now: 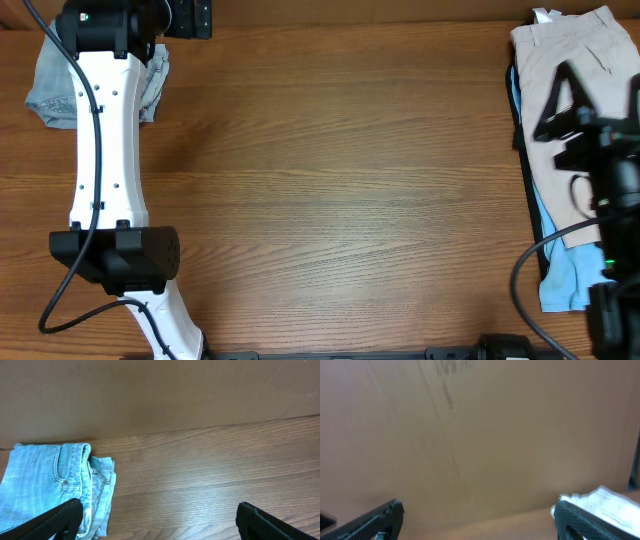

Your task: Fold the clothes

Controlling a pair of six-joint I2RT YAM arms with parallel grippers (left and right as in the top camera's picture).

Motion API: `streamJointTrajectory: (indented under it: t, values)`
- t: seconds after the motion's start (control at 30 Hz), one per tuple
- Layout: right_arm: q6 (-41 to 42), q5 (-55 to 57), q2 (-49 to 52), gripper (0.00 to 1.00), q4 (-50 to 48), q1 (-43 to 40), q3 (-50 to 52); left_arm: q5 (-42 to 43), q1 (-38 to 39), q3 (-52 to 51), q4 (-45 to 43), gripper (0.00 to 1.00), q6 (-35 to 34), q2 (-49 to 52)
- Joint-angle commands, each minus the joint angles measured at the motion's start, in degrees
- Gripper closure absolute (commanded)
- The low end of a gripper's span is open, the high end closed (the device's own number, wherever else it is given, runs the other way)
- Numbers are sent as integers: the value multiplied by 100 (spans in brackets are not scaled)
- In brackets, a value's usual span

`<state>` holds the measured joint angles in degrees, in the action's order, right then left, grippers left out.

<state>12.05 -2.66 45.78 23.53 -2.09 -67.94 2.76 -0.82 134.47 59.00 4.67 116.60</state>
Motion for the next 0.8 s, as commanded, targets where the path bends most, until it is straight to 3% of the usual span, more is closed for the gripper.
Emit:
streamJointTrajectory:
  t: [0.0, 0.4, 0.6, 0.77]
  values:
    - [15, -264, -452, 0, -468, 92, 876, 20, 13, -17, -2, 0, 50, 28]
    - [-13, -111, -2509, 0, -4542, 636, 5471, 22, 11, -17, -4, 0, 50, 28]
    - [-7, -131, -3851, 0, -4548, 772, 6686, 22, 11, -17, -4, 0, 50, 28]
    - [-9, -83, -4310, 0, -3729, 772, 6747, 22, 11, -17, -2, 0, 50, 28]
